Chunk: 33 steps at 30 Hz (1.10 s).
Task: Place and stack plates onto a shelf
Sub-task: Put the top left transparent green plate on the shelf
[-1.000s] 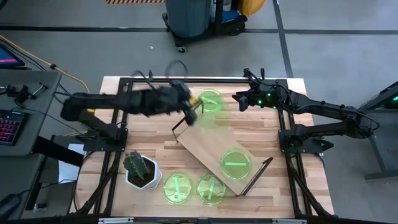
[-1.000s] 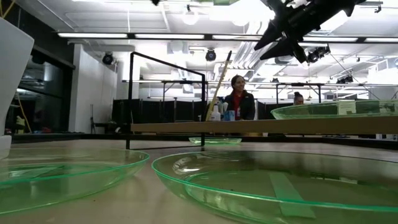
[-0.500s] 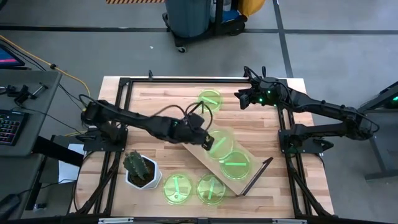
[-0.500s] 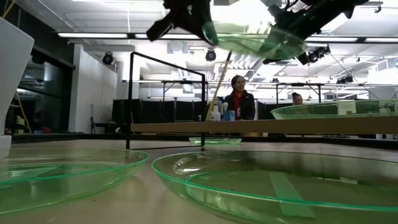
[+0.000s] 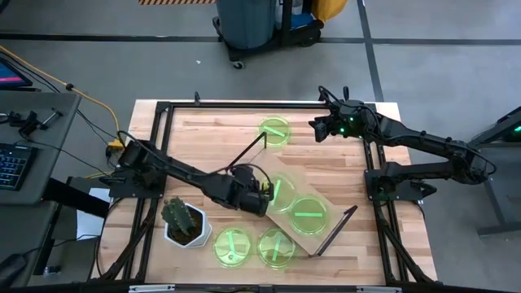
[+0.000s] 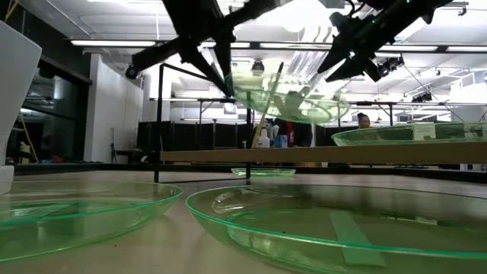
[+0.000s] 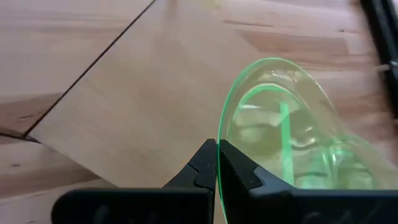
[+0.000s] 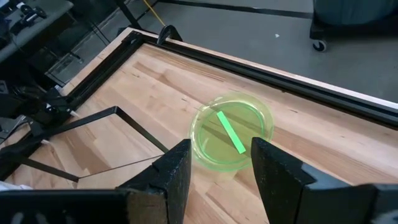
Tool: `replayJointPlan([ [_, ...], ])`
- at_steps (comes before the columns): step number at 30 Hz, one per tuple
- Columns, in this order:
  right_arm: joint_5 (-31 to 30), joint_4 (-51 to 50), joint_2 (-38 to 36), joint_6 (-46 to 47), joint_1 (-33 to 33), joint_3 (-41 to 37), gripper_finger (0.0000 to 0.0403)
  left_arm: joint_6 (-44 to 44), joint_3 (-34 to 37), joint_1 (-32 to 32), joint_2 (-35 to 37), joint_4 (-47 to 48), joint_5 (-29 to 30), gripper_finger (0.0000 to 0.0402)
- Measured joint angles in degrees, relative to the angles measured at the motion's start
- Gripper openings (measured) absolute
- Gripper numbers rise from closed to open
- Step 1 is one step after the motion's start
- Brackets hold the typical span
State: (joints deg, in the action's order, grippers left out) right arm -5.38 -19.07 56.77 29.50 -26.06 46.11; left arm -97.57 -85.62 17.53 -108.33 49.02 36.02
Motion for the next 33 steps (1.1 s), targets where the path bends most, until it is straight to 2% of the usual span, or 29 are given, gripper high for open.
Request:
replayJointPlan([
  [5, 0.0, 0.0, 0.0, 0.0, 0.0, 0.0, 0.0151, -2.8, 0.0, -0.7, -3.1, 1.7, 0.5, 0.0000],
  [12, 0.0, 0.0, 0.0, 0.0, 0.0, 0.0, 0.0151, -2.3, 0.0, -1.7, -4.0, 3.1, 0.6, 0.0000],
  [17, 0.0, 0.0, 0.0, 0.0, 0.0, 0.0, 0.0151, 0.0, 0.0, -1.9, -4.0, 5.7, 2.2, 0.0000],
  [22, 0.0, 0.0, 0.0, 0.0, 0.0, 0.0, 0.0151, 2.8, 0.0, -2.4, -4.0, 5.6, 1.2, 0.0003],
  [27, 0.0, 0.0, 0.0, 0.0, 0.0, 0.0, 0.0151, 6.5, 0.0, -3.4, -4.0, 5.6, -1.1, 0.0030],
  [33, 0.0, 0.0, 0.0, 0.0, 0.0, 0.0, 0.0151, 10.0, 0.0, -5.0, -4.0, 5.6, -4.2, 0.0085],
])
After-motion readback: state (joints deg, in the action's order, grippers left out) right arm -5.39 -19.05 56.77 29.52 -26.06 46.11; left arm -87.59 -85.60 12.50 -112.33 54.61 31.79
